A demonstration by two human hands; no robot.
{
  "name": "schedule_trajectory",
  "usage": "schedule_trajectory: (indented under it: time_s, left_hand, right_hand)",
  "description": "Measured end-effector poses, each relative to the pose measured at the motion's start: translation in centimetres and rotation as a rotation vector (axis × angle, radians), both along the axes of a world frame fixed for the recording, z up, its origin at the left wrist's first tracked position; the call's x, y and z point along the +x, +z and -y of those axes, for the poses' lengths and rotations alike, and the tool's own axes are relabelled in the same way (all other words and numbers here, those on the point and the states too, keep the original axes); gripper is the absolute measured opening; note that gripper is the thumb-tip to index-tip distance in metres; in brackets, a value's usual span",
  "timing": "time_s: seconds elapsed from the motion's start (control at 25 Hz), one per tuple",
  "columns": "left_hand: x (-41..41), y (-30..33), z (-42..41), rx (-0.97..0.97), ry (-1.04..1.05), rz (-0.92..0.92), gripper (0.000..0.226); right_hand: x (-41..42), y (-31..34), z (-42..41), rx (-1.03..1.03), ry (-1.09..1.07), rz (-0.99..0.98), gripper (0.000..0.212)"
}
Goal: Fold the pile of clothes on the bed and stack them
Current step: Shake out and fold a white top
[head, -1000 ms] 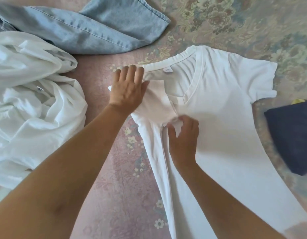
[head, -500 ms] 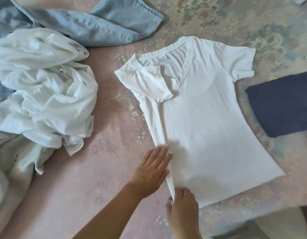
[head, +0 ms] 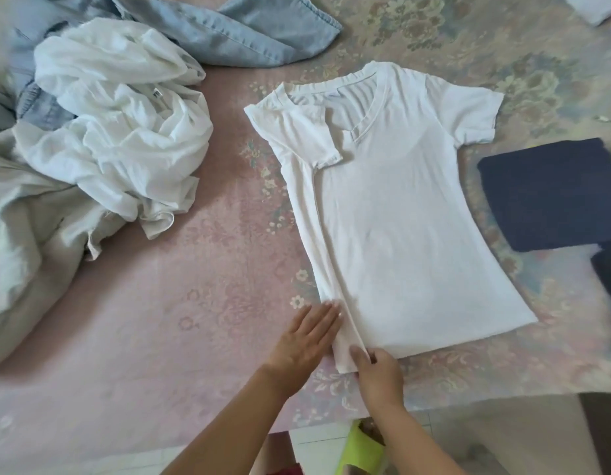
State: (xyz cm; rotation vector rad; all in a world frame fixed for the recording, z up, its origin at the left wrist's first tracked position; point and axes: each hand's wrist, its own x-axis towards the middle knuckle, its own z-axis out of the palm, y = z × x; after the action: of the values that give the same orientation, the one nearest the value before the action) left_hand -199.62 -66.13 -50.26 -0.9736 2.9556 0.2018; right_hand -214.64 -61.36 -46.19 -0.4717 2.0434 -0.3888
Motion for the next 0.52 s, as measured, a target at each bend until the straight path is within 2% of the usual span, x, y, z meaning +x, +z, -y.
schedule_trajectory:
  time_s: [0.08,0.16,0.24,0.36,0.48,0.52]
  left_hand:
    - [-0.7,-0.5,0.1,-0.062,-0.089,0.03,0.055]
    - [-1.4,-1.0,0.7,-0.091,-0.183,0.053,0.041]
    - [-2.1,-1.5,1.2,-0.12,-0.213,0.099,0.045]
    - [-2.2,-2.1,0.5,-0.14,-0.175,0.047,0.047]
    - [-1.3,-2.2,-0.7,-0.134,-0.172,-0.006,0.042]
    - [-1.1,-2.2,-0.8,-0.124,-0.179,-0.013,0.041]
  right_hand:
    - [-0.2,0.1,0.0,0.049,0.105,-0.043,0.031]
    - [-0.4,0.4,0.0,0.077,0.285,-0.198,0.032]
    - [-1.3,0.5,0.3,0.1,0.466,-0.317,0.036]
    - [-3.4,0.5,0.8,0.151,0.685,-0.409,0.039]
    - [-3.8,0.4,0.7,-0.046,0.916,-0.62,0.026]
    - [-3.7,0.5,0.3,-0.09,0.969,-0.615,0.022]
